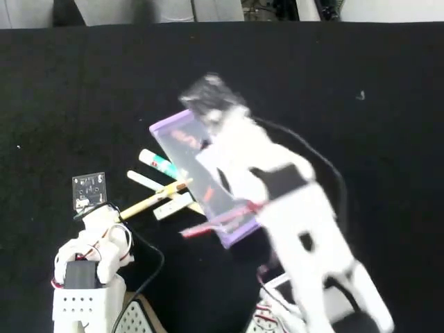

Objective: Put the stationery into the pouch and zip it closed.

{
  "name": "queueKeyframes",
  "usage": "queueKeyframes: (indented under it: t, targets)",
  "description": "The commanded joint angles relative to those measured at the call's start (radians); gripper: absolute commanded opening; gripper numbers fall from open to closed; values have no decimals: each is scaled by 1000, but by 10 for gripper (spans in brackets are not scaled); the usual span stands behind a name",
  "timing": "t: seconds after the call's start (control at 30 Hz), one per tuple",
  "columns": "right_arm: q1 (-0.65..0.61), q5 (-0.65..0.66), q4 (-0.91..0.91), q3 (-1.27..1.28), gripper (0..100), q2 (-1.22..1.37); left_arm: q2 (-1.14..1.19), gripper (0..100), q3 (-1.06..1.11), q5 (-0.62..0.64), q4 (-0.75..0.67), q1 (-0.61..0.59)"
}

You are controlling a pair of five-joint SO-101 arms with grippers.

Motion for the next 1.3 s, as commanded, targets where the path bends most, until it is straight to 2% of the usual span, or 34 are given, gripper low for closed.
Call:
queueKeyframes:
  t: [0.0, 0.3, 0.53, 0.73, 1.03, 1.17, 1.27]
  targets:
    - [-87, -58, -54, -159, 243, 263, -6, 30, 19, -2, -12, 7]
    - [-183, -78, -103, -257, 240, 671, -6, 30, 19, -2, -12, 7]
    - [-163, -64, -98, -269, 240, 765, -6, 30, 19, -2, -12, 7]
    - [-5, 121, 40, -298, 240, 763, -6, 30, 19, -2, -12, 5]
    - [318, 276, 115, -338, 240, 763, -6, 30, 19, -2, -12, 5]
    - [404, 311, 160, -414, 240, 763, -6, 30, 19, -2, -12, 5]
    - [423, 325, 198, -467, 240, 763, -6, 30, 19, -2, -12, 5]
